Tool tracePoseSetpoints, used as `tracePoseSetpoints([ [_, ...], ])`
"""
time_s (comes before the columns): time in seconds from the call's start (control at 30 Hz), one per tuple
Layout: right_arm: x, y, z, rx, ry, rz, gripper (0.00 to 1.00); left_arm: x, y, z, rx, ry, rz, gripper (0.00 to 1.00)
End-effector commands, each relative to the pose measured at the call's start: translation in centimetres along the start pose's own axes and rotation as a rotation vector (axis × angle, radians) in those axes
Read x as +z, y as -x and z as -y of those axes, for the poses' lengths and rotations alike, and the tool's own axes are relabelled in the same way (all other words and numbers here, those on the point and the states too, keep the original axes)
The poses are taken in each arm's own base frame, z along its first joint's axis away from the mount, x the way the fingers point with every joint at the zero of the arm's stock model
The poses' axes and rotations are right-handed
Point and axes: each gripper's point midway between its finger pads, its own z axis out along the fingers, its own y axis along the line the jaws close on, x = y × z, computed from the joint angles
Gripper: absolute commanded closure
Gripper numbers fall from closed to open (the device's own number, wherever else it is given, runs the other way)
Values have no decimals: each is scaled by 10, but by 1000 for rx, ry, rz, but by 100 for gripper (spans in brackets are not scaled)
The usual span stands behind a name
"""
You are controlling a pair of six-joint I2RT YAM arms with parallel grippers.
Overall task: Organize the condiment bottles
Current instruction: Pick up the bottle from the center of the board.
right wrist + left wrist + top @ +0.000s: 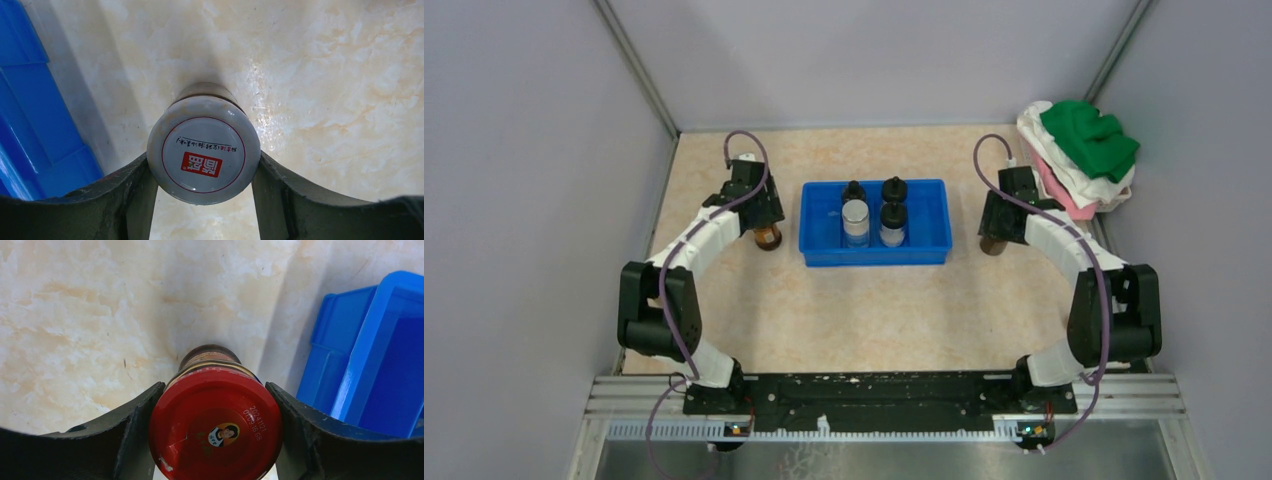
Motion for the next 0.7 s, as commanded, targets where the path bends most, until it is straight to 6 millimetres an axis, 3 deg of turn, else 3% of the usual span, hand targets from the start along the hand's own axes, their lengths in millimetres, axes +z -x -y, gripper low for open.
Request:
tracePoseSetpoints([
  [0.0,-30,41,-12,25,49,119,100,-24,34,13,2,-41,68,100],
  [0.67,-42,72,-23,60,96,226,100,-53,70,19,36,-87,174,100],
])
